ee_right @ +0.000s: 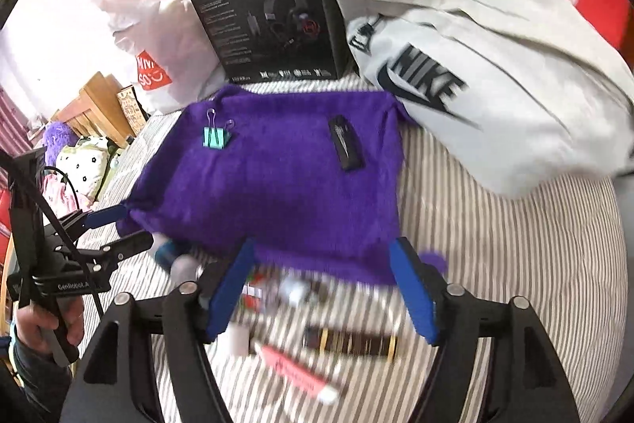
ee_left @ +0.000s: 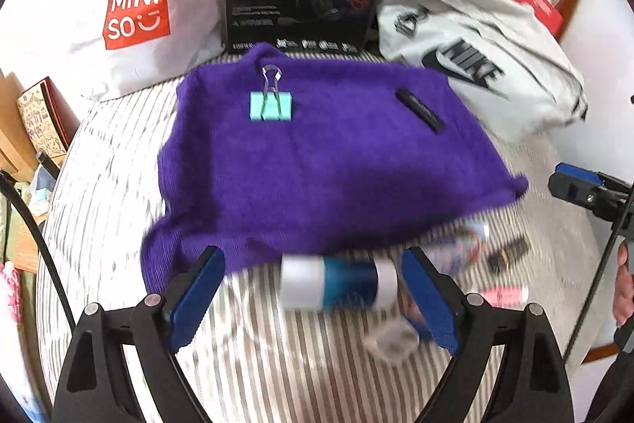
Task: Organize rigid objects
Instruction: 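Grasp the white-and-blue cylinder bottle with the left tool, then grasp the Grand Reserve box upright with the right tool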
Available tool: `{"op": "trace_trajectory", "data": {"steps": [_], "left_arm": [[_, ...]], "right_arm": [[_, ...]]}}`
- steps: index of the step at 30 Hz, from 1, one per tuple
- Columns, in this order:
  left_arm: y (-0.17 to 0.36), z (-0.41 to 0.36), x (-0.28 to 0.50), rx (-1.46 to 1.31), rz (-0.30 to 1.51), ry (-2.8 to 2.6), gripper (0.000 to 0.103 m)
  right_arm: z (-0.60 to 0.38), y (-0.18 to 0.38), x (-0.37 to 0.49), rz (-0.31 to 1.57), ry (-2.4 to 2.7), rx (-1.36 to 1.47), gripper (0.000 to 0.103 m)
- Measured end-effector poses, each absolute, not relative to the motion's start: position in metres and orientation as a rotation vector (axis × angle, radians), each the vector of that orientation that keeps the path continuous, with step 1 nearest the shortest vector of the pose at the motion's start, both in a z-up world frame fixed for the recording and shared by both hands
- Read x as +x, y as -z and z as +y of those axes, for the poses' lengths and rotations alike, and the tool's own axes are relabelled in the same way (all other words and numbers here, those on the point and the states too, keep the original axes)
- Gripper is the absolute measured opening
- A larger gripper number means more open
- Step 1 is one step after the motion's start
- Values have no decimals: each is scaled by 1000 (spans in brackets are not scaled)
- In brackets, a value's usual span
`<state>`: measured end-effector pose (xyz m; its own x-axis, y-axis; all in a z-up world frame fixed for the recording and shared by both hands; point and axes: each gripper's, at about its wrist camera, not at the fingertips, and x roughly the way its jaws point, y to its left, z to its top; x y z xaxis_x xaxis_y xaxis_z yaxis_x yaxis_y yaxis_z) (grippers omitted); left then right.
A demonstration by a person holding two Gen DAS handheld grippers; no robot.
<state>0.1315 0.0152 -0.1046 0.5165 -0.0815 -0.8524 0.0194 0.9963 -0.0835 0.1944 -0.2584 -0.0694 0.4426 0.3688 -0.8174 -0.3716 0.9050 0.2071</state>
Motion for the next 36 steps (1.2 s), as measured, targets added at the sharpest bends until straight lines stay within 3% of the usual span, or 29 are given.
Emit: {"op": "trace_trajectory", "data": {"steps": [6, 19, 22, 36], "left_arm": [[123, 5, 125, -59, 1056, 70, 91], [145, -14, 140, 43, 1063, 48, 89], [145, -14, 139, 31, 1062, 67, 75], [147, -10, 141, 7, 1078, 94, 75]], "right_arm": [[-282, 94, 164, 1066, -407, 8, 80], [-302, 145, 144, 1154, -332, -11, 80], [-293, 151, 148, 1141, -331, -59, 80], [-259, 160, 166, 1038, -426, -426, 81]]}}
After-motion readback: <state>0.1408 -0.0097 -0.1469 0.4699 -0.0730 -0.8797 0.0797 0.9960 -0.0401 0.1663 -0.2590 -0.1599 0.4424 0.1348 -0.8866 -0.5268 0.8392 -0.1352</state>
